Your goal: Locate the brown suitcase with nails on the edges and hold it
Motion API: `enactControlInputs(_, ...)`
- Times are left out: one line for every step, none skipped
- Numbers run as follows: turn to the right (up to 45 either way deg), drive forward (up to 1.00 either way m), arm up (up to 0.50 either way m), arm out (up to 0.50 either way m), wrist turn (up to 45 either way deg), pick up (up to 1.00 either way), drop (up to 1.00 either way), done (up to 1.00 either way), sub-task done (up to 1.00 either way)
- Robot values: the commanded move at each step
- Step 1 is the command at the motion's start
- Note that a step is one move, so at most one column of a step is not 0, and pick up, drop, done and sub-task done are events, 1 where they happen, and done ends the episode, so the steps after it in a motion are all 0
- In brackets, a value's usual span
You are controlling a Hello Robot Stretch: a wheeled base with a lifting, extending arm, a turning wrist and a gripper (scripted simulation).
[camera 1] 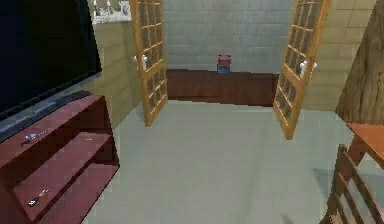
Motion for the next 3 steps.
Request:
enactControlInputs(0.0,1.0,0.0,0.0,0.0,0.0,0.0,0.0,0.0)
enactControlInputs(0.0,1.0,0.0,0.0,0.0,0.0,0.0,0.0,0.0)
enactControlInputs(-3.0,0.0,0.0,0.0,0.0,0.0,0.0,0.0,0.0)
